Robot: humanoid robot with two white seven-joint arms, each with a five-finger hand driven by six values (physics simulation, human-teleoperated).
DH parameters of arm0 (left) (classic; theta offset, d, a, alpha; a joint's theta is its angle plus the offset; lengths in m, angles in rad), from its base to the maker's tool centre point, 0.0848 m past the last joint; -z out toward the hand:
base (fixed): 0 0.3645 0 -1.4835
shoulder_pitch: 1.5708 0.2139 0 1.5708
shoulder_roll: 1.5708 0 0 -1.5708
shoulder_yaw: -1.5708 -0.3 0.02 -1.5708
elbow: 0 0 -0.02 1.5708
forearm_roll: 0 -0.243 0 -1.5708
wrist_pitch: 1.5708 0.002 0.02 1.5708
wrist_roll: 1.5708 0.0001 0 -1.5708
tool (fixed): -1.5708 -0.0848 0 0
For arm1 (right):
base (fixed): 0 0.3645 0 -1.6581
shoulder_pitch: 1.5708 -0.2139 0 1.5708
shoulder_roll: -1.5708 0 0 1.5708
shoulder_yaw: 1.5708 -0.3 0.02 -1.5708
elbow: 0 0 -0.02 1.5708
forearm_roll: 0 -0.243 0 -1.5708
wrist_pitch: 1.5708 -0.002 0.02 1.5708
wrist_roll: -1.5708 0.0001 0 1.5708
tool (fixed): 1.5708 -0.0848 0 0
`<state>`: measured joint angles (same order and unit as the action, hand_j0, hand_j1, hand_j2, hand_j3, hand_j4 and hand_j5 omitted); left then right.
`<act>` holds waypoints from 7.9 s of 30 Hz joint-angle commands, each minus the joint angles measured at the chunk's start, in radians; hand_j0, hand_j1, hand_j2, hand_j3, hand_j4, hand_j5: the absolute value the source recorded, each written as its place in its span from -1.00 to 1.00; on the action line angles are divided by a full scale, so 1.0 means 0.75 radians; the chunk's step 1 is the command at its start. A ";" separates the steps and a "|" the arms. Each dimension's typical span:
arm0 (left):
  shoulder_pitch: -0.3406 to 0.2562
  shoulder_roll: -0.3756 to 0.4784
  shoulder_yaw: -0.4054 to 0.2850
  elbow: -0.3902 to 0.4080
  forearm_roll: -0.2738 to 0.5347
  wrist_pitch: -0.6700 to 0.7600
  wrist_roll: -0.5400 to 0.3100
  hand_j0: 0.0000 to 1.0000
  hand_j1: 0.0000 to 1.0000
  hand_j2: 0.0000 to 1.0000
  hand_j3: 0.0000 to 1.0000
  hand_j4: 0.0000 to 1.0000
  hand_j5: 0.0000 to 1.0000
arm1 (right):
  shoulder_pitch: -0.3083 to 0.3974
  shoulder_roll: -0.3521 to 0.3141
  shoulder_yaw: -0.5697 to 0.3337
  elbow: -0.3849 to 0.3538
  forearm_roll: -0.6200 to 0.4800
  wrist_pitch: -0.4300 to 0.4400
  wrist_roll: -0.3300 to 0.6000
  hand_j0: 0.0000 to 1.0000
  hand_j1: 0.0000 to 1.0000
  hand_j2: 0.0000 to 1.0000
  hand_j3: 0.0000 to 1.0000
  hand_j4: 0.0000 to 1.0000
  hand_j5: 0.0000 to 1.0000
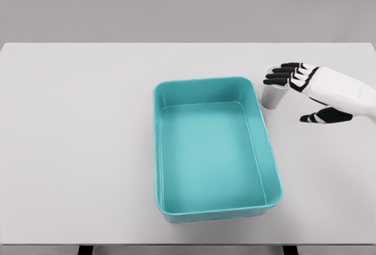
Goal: Put the paper cup into the basket with your right arm
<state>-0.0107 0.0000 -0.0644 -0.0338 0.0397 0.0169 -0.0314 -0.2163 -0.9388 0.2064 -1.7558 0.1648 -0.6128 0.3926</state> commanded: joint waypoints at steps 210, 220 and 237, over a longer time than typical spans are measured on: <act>0.000 0.000 0.000 0.000 0.000 0.000 0.001 1.00 1.00 1.00 1.00 1.00 1.00 | -0.346 0.589 0.210 1.153 -0.972 0.277 0.291 1.00 1.00 1.00 1.00 1.00 1.00; 0.000 0.000 0.000 0.000 -0.002 0.000 -0.001 1.00 1.00 1.00 1.00 1.00 1.00 | -0.350 0.597 0.212 1.155 -0.970 0.277 0.291 1.00 1.00 1.00 1.00 1.00 1.00; 0.000 0.000 0.000 0.000 0.000 0.000 -0.001 1.00 1.00 1.00 1.00 1.00 1.00 | -0.352 0.595 0.218 1.147 -0.948 0.279 0.291 0.52 0.52 0.52 0.52 0.52 0.52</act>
<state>-0.0107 0.0000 -0.0643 -0.0339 0.0397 0.0169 -0.0315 -0.4801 -0.4914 0.3706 -0.8933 -0.5428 -0.4036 0.6106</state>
